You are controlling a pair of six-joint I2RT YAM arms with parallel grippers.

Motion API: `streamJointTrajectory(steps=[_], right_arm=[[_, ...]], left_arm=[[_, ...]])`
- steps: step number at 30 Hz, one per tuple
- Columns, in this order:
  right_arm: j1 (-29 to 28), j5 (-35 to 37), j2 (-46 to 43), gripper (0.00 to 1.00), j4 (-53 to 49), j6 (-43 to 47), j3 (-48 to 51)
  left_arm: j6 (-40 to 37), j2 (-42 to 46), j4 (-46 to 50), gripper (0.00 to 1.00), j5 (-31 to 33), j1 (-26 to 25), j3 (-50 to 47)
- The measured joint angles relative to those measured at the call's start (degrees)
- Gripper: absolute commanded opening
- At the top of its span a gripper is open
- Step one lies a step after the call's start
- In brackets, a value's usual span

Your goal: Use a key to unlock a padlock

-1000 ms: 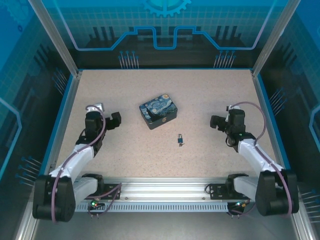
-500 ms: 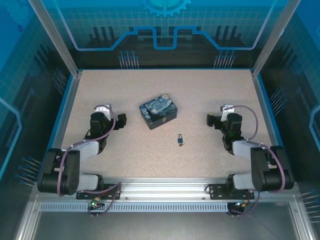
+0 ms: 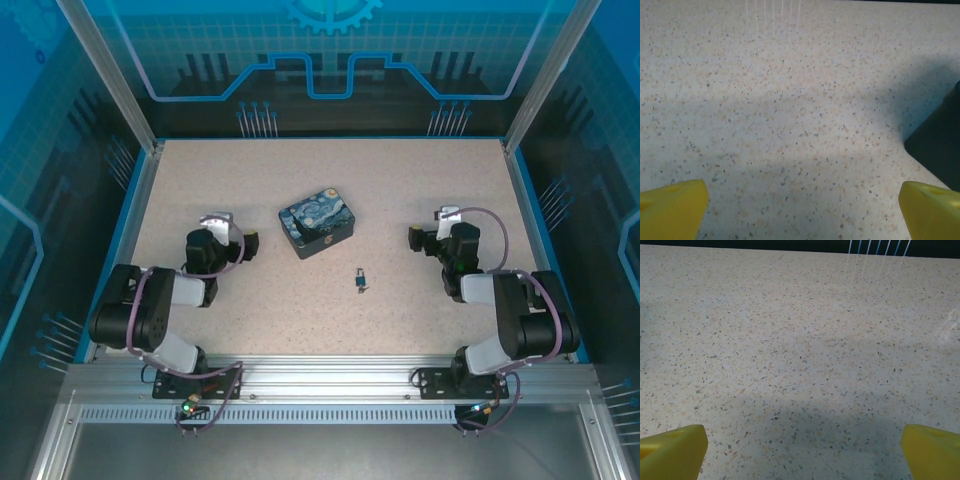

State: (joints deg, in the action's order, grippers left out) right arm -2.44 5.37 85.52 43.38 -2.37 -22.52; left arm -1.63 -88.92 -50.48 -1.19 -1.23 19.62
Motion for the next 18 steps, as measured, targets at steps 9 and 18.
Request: streamJointTrajectory(steps=[9,18], right_arm=[[-0.9,0.6,0.0,1.00,0.0,1.0,-0.5],[-0.9,0.6,0.0,1.00,0.0,1.2,-0.5]], left_arm=[[0.8,0.0,0.0,0.99,3.3,0.8,1.7],[1.3,0.0,0.0,0.99,3.5,0.8,1.7]])
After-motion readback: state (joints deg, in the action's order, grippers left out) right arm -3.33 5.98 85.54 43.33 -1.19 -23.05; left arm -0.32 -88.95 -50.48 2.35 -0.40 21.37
